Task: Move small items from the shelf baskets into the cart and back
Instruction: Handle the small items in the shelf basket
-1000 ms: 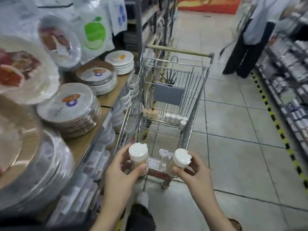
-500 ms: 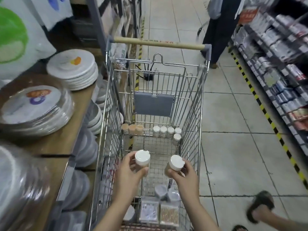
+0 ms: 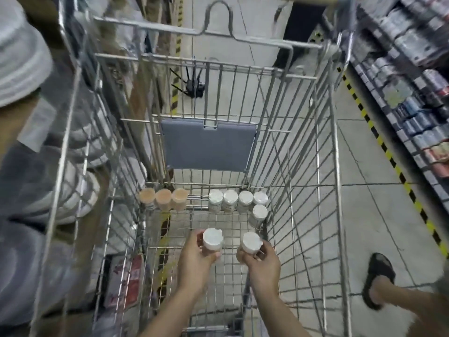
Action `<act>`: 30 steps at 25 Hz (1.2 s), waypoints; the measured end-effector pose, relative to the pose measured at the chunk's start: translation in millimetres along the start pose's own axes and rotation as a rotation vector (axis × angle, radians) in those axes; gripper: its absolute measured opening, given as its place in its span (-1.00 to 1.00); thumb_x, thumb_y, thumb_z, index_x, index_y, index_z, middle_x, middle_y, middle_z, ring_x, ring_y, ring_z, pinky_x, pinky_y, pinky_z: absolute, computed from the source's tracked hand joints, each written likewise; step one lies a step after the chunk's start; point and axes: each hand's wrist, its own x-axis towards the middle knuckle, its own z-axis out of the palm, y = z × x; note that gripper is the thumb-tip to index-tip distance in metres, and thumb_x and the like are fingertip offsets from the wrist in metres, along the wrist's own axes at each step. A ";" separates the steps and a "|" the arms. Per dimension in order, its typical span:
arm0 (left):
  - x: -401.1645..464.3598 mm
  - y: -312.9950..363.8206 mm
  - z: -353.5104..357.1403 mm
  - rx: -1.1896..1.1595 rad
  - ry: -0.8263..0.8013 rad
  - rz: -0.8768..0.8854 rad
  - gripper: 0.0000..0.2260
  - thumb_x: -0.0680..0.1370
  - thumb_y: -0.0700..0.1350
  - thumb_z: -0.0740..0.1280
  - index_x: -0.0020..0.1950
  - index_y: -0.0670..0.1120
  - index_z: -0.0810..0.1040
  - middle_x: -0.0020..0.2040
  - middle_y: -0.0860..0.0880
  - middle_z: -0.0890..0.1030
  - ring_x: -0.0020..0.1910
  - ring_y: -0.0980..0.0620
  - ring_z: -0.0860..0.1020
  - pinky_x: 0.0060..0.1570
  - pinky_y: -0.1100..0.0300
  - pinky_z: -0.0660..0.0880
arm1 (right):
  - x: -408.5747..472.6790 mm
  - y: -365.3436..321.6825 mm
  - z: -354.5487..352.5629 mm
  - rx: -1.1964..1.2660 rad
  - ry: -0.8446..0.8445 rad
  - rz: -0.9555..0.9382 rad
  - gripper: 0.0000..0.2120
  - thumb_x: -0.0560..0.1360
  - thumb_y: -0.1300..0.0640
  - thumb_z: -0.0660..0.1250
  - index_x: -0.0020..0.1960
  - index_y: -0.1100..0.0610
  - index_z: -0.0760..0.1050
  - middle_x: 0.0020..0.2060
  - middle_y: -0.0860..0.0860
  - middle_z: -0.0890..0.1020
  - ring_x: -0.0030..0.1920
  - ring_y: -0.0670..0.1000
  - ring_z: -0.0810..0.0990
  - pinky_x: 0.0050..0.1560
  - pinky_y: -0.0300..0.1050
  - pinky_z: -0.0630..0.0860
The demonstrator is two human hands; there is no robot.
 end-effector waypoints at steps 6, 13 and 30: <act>66.1 -31.5 40.3 -0.005 0.010 0.053 -0.52 0.32 -0.48 0.44 0.03 0.01 0.47 -0.02 0.07 0.57 -0.16 0.33 0.51 -0.29 0.43 0.49 | 65.8 34.3 39.7 0.077 0.069 -0.012 -0.53 0.29 0.35 0.52 0.15 0.10 0.55 -0.04 0.00 0.67 0.00 0.02 0.63 -0.07 -0.32 0.53; 104.9 -51.9 68.3 -0.008 0.023 0.073 -0.53 0.34 -0.53 0.39 0.14 -0.14 0.48 0.05 -0.03 0.53 -0.14 0.30 0.51 -0.23 0.49 0.46 | 99.5 55.9 70.4 0.104 0.219 0.022 -0.53 0.31 0.29 0.53 0.16 0.07 0.51 -0.04 -0.06 0.64 -0.03 -0.08 0.62 -0.03 -0.20 0.50; 119.3 -56.7 85.3 0.006 0.032 0.212 -0.60 0.38 -0.37 0.46 0.11 -0.03 0.50 0.06 0.07 0.52 0.06 0.32 0.48 0.03 0.33 0.53 | 105.1 55.8 80.7 0.131 0.371 -0.053 -0.61 0.31 0.31 0.53 0.08 0.16 0.51 -0.02 0.03 0.62 0.04 -0.03 0.59 -0.15 -0.52 0.43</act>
